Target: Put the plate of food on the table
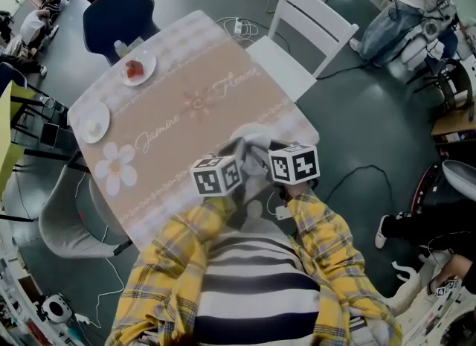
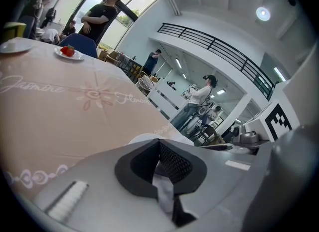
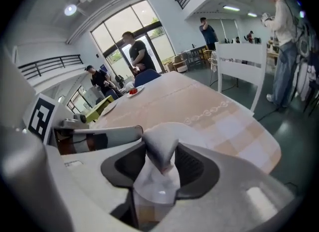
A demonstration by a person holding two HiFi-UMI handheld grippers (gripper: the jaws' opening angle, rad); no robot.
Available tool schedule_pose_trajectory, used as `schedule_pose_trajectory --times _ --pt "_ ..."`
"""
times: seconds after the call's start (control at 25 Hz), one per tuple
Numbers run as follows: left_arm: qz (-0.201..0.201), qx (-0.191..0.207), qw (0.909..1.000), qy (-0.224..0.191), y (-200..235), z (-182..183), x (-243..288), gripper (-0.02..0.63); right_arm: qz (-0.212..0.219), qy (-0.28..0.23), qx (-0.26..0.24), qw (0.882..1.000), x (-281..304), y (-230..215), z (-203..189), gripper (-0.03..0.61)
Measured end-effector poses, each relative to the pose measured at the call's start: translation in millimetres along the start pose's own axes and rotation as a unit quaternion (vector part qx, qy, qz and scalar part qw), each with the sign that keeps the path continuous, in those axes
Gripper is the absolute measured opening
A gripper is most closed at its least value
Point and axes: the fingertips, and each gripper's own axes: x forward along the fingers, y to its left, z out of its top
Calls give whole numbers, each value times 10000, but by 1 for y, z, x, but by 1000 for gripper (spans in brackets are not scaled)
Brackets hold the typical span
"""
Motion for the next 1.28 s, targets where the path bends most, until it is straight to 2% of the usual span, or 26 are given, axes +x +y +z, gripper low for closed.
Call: schedule_pose_trajectory --times 0.12,0.44,0.56,0.72,0.96,1.04,1.28 --pt "-24 23 10000 -1 -2 0 -1 -2 -185 13 -260 9995 -4 -2 2 181" --pt "-34 88 10000 -6 -3 0 -6 -3 -447 -146 -142 9988 -13 -20 0 184" --pt "-28 140 9999 -30 -4 0 -8 -3 -593 -100 -357 9976 -18 -21 -4 184" --pt "-17 172 9998 -53 -7 -1 -11 -3 -656 -68 -660 9956 -22 -21 -7 204" --pt "32 219 9997 -62 -10 -4 -17 -3 -636 -255 -719 9951 -30 -18 -6 201" --pt "61 237 9997 -70 -9 -6 -19 -2 -566 -385 -689 9953 -32 -15 -5 182" --pt "48 281 9996 -72 -8 -11 -24 -2 -626 -806 -628 9928 -40 -7 -4 6"
